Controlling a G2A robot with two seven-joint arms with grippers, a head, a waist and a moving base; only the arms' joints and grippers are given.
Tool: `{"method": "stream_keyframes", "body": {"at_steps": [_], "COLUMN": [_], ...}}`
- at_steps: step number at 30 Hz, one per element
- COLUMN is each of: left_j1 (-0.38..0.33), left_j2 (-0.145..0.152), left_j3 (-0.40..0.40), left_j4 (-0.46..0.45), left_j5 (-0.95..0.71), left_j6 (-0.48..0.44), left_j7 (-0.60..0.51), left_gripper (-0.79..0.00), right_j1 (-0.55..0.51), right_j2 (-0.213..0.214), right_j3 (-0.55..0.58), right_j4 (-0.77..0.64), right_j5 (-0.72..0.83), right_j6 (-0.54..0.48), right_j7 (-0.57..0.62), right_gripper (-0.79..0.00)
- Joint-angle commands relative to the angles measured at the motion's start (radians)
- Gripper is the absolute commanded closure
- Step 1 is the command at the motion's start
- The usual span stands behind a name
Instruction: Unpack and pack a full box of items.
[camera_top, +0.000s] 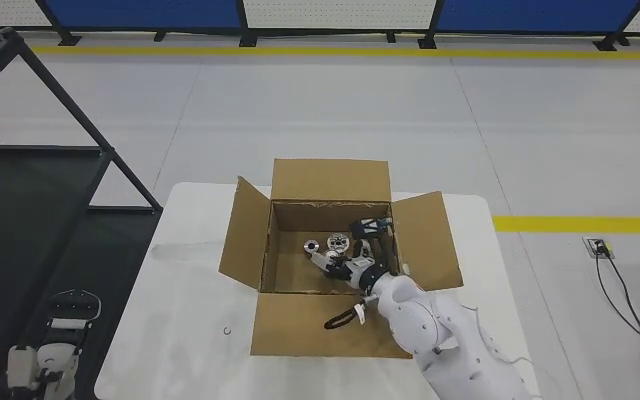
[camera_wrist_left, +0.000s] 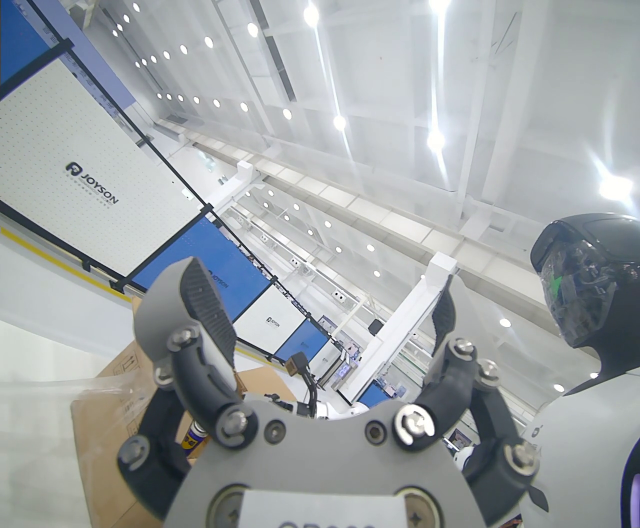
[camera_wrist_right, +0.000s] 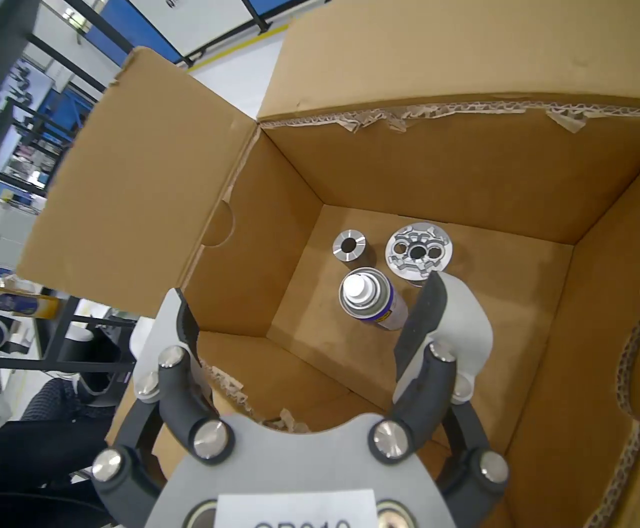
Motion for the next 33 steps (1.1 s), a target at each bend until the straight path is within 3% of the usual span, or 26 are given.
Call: {"method": "stream_keyframes", "body": {"at_steps": [1,13,20,32,33], "left_j1": [0.0,0.0,0.0,0.0,0.0], "left_j2": [0.0,0.0,0.0,0.0,0.0], "left_j3": [0.0,0.0,0.0,0.0,0.0], "left_j4": [0.0,0.0,0.0,0.0,0.0], "left_j5": [0.0,0.0,0.0,0.0,0.0], "left_j6": [0.0,0.0,0.0,0.0,0.0], "left_j7": [0.0,0.0,0.0,0.0,0.0], "left_gripper": [-0.785,-0.785,-0.785,-0.785,-0.785], "right_j1": [0.027,0.023,0.121,0.252,0.26], "right_j2": [-0.008,-0.011,-0.038,-0.097,-0.102], "right_j3": [-0.019,-0.05,-0.134,-0.224,-0.227], "right_j4": [0.021,0.043,0.126,0.263,0.275], "right_j5": [-0.01,-0.054,-0.145,-0.211,-0.212], "right_j6": [0.027,0.011,0.045,0.119,0.124], "right_j7": [0.005,0.026,0.17,0.286,0.292], "right_gripper": [-0.785,-0.785,-0.785,-0.785,-0.699]}}
